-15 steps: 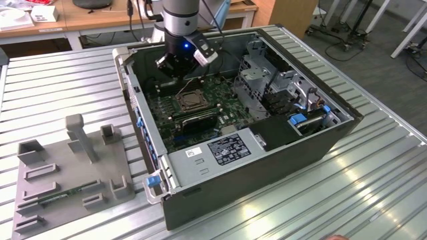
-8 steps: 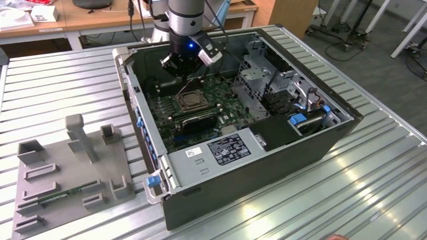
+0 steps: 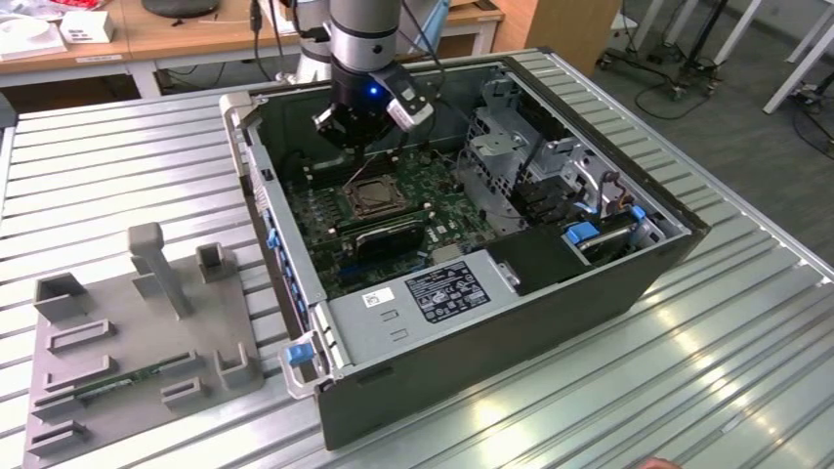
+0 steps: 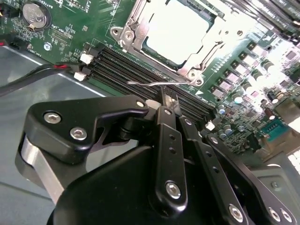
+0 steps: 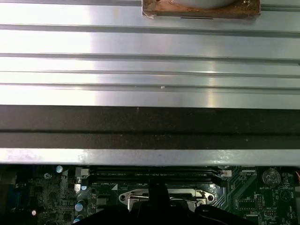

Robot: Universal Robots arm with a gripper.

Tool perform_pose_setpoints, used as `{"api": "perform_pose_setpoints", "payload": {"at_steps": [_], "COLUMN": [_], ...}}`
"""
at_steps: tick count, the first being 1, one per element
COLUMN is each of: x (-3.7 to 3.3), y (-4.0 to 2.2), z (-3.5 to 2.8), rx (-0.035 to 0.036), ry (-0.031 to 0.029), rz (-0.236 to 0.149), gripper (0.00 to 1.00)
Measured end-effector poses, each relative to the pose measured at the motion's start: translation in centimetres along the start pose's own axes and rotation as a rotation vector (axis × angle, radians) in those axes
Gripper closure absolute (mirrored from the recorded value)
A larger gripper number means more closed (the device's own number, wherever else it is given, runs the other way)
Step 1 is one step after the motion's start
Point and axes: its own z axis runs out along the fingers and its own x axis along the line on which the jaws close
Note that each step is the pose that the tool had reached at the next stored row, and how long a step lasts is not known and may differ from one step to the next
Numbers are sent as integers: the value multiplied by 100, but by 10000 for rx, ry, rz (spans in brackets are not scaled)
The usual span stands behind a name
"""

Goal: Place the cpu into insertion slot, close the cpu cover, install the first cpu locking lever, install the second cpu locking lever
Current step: 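Install the first cpu locking lever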

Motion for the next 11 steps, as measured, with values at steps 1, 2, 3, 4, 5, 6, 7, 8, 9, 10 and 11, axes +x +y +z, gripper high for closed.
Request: {"api": "perform_pose_setpoints", "payload": {"at_steps": [1, 2, 3, 4, 5, 6, 7, 8, 9, 10, 11], "x": [-2, -4, -5, -6, -6, -6, -6, -6, -6, -6, -10], "y": [-1, -3, -4, -5, -6, -6, -6, -6, -6, -6, -7], "z": [9, 19, 28, 38, 48, 52, 52, 52, 53, 53, 54], "rx": [-17, -37, -60, -89, -116, -138, -146, -147, -148, -149, -154], "ry": [1, 1, 1, 1, 0, 2, 2, 2, 2, 2, 2], "rz": [0, 0, 0, -1, -1, -2, -3, -3, -4, -4, -5], "gripper": [89, 89, 89, 89, 89, 89, 89, 89, 89, 89, 89]}}
